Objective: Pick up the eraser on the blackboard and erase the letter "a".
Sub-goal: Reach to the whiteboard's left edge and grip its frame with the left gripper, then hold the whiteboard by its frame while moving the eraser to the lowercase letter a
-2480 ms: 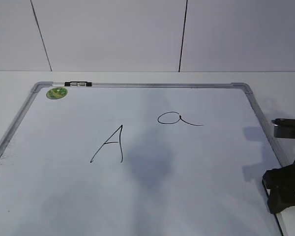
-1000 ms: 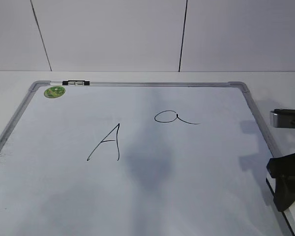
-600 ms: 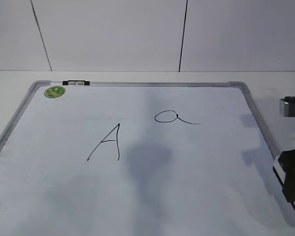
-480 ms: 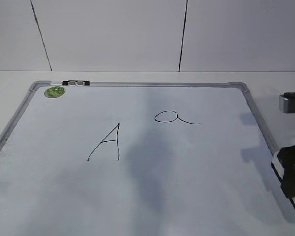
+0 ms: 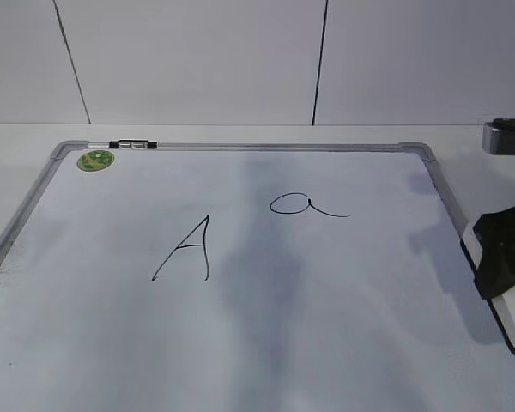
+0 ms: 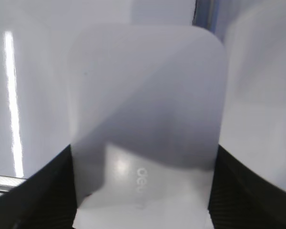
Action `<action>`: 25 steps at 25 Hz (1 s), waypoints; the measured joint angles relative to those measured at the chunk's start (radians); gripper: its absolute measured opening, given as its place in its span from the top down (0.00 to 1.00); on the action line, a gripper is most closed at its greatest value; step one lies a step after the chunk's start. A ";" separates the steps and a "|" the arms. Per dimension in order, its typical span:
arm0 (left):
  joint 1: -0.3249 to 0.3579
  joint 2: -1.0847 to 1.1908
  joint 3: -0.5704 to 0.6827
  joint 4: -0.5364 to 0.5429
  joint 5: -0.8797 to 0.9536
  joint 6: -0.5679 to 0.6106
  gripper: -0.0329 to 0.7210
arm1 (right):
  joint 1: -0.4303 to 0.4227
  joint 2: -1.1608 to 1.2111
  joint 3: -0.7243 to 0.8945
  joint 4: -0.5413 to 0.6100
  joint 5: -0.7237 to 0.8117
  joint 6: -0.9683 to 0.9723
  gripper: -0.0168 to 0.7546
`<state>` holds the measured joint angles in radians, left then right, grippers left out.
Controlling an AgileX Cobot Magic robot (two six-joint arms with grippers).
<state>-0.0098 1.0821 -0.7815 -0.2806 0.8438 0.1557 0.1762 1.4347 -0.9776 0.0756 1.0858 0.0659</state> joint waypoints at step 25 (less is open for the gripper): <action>0.000 0.783 -0.497 0.187 0.038 0.000 0.58 | 0.000 0.082 -0.063 0.002 -0.051 -0.006 0.24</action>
<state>-0.0098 1.8647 -1.2786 -0.0933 0.8817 0.1557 0.1762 1.5170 -1.0405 0.0778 1.0349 0.0596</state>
